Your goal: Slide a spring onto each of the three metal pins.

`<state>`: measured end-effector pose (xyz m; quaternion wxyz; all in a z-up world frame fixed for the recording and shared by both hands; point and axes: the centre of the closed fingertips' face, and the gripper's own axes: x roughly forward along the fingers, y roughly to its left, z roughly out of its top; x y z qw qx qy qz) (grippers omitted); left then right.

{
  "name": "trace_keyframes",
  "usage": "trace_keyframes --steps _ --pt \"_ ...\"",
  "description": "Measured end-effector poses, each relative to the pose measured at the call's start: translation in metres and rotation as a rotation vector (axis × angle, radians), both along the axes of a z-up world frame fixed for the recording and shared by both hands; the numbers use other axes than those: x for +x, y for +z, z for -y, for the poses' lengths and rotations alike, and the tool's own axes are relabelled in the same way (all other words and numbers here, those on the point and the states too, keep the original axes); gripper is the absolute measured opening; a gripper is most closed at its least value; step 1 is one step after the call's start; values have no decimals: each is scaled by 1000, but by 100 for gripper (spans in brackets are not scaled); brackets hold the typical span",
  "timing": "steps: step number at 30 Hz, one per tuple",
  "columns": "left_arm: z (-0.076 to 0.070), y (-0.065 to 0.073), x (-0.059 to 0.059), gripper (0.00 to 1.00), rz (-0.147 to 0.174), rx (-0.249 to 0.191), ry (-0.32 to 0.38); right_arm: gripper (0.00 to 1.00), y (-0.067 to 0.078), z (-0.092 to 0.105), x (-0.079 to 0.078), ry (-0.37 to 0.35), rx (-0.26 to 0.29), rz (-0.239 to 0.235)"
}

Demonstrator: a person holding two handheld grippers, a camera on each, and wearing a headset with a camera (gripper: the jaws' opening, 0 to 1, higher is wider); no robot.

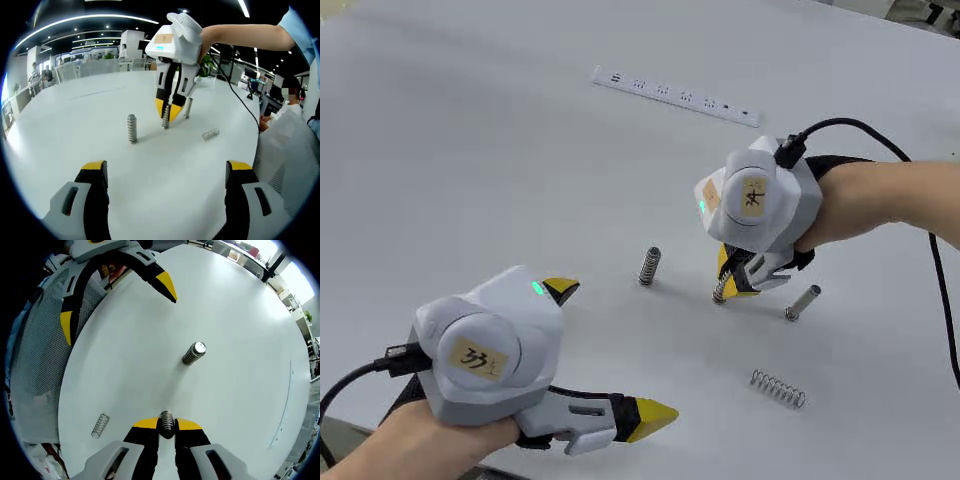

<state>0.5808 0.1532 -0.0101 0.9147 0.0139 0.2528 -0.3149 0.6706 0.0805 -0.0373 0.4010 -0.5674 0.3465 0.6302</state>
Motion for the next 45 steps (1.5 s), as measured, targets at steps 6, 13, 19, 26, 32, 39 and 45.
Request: trace_keyframes --steps 6,13,19,26,32,39,45 --pt "0 0 0 97 -1 -5 -3 8 -2 -1 0 2 -5 0" --pt "-1 1 0 97 0 -4 -5 19 -2 -3 0 -7 9 -6" --pt "0 2 0 97 4 -2 -14 47 0 -4 3 -28 50 12" --pt "2 4 -3 97 5 7 -32 86 6 -6 -3 -73 135 2" --pt "1 7 -3 97 10 14 -36 99 13 -6 -7 -138 209 -9" --pt "2 13 -3 97 16 20 -48 99 24 -2 -15 -205 286 -24" --pt "4 16 -2 97 30 12 -51 99 33 5 -17 -256 324 -26"
